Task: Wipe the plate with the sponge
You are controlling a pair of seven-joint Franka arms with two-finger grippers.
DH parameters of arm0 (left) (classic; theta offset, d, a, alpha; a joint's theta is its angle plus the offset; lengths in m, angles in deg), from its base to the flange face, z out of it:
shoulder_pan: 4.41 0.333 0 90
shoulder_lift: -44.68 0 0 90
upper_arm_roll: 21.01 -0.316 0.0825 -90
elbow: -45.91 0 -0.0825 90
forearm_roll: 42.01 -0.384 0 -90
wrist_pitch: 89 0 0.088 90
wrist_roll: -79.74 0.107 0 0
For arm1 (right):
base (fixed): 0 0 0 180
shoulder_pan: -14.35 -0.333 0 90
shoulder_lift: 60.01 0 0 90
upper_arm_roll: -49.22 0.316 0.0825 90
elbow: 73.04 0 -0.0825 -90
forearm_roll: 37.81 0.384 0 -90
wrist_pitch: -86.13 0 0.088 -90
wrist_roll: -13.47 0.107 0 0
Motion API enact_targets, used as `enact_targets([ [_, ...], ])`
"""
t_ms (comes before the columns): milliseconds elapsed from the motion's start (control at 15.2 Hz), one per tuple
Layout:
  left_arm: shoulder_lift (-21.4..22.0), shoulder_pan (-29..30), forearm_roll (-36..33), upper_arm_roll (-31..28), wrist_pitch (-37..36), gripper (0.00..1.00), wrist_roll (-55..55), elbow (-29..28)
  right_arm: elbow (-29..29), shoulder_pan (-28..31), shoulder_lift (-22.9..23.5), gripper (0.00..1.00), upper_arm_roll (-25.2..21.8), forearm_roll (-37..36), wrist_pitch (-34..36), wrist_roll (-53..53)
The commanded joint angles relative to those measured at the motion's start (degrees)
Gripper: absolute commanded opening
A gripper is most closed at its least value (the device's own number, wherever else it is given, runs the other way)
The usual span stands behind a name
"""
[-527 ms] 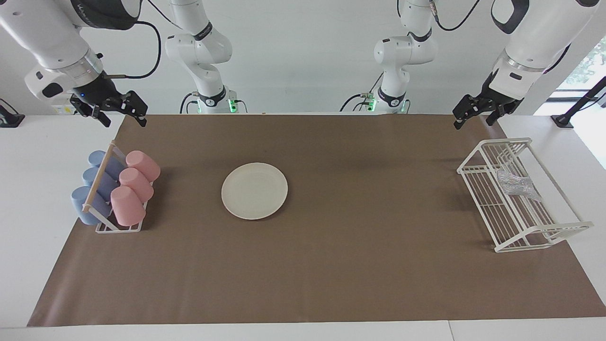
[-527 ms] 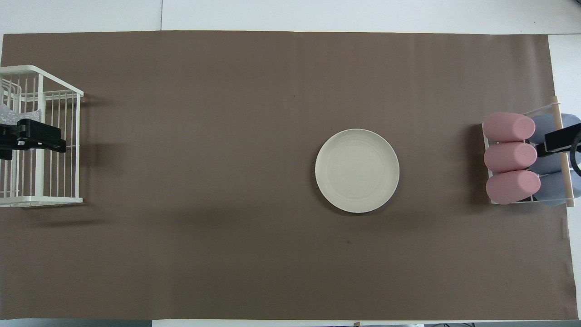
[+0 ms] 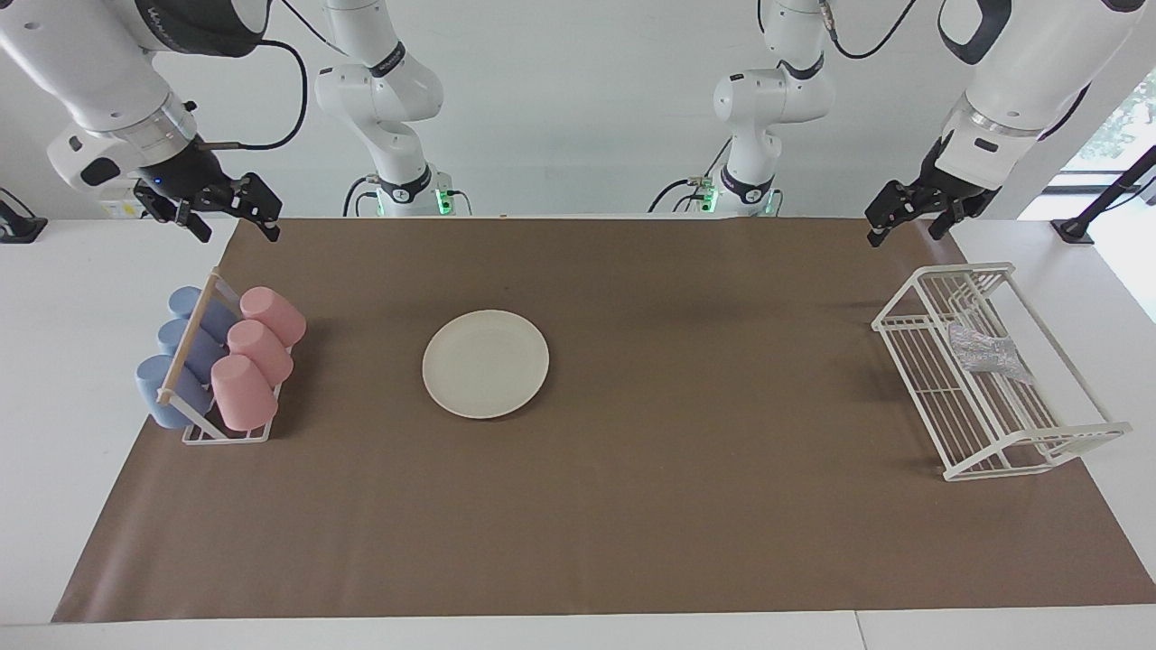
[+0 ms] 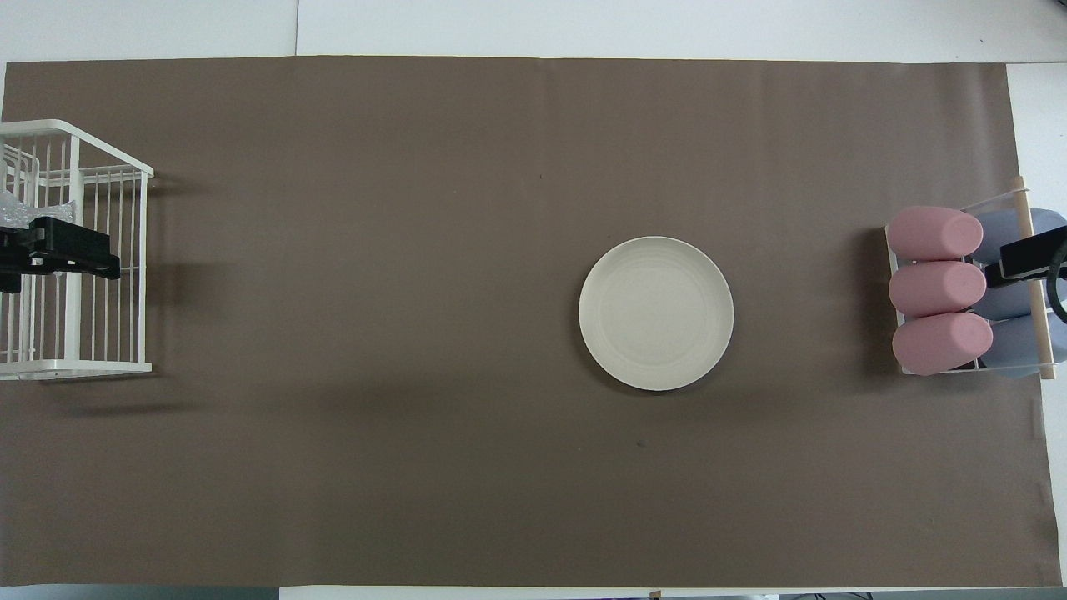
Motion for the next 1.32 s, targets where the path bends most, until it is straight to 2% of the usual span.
enact_targets([
  [0,-0.1,-0.4,-0.6,-0.7,0.2,1.00,0.0,0.2,-0.3,0.4,-0.8,1.00,0.5,-1.1,0.8,-0.4],
  [330,-0.1,-0.7,-0.7,-0.6,1.2,1.00,-3.5,0.0,-0.3,0.4,-0.8,1.00,0.5,-1.1,0.8,-0.4],
  [461,0.4,-1.1,-2.9,-0.6,2.8,1.00,-5.8,-1.1,-0.3,0.4,-0.8,1.00,0.5,-1.1,0.8,-0.4],
  [659,-0.5,-1.4,-12.4,-0.2,4.9,1.00,-6.2,-3.0,-0.3,0.4,-0.8,1.00,0.5,-1.1,0.8,-0.4],
  [857,-2.3,-2.4,-22.2,-0.2,10.0,1.00,-7.6,-6.8,-0.3,0.4,-0.8,1.00,0.5,-1.0,0.8,-0.4],
  [1055,-9.2,-5.6,-33.5,-0.2,11.3,1.00,-15.3,-7.1,-0.3,0.4,-0.8,1.00,0.5,-1.0,0.8,-0.4],
  [1252,-13.6,-5.8,-42.3,-0.2,12.1,1.00,-16.7,-6.9,-0.3,0.4,-0.8,1.00,0.5,-1.0,0.8,-0.4],
])
